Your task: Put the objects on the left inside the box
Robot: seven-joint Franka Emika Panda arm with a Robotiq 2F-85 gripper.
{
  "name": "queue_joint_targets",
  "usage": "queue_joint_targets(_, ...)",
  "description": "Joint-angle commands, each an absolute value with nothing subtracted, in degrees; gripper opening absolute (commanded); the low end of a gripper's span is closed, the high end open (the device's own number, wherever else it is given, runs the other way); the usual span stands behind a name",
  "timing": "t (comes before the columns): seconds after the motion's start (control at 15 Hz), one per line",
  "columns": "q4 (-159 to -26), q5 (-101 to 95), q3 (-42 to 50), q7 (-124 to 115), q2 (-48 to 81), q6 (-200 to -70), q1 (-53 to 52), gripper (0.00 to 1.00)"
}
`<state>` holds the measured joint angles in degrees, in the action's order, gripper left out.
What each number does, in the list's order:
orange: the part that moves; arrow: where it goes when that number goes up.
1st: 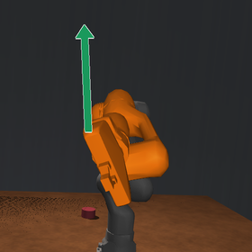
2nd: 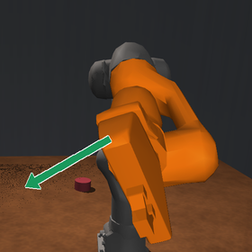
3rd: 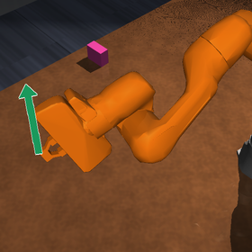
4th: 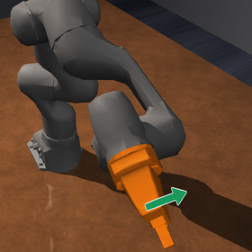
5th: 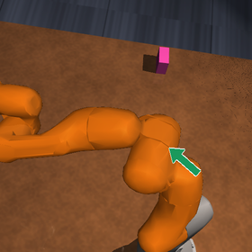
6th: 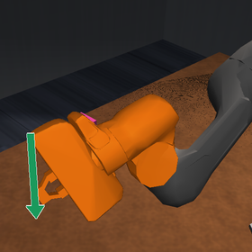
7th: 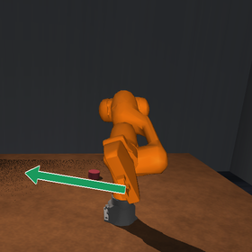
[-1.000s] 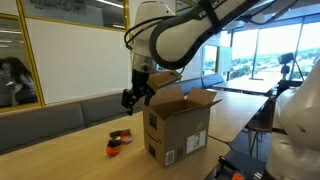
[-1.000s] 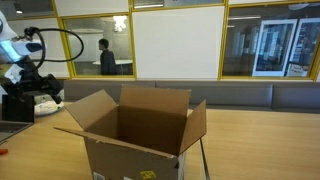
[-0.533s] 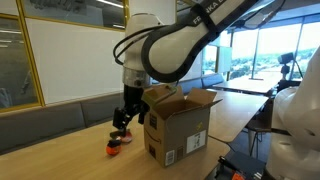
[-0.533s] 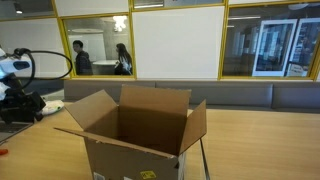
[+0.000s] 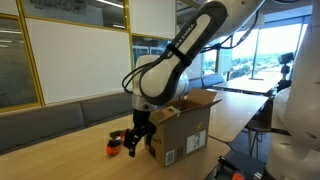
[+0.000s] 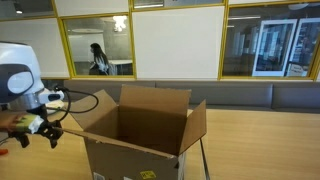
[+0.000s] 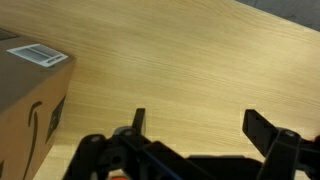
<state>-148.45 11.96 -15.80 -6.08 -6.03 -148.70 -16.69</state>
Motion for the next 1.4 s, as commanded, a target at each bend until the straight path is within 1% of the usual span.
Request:
queue_joint_targets(0.0, -147.1, 16.2, -14.0, -1.0, 1.2, -152.3, -15.9, 1.00)
queue_joint_targets(0.13, -146.6, 14.9, -13.4, -1.6, 4.3, -153.3, -14.7, 1.00)
queue_joint_targets(0.33, -146.5, 7.7, -11.3, -5.6, 6.8, -155.4, -12.9, 1.00)
queue_joint_targets(0.93, -143.9, -17.7, -2.7, -21.1, 6.7, -155.4, -11.6, 1.00)
queue_joint_targets(1.33, -141.7, -28.4, 2.3, -27.7, 7.2, -155.7, -9.0, 1.00)
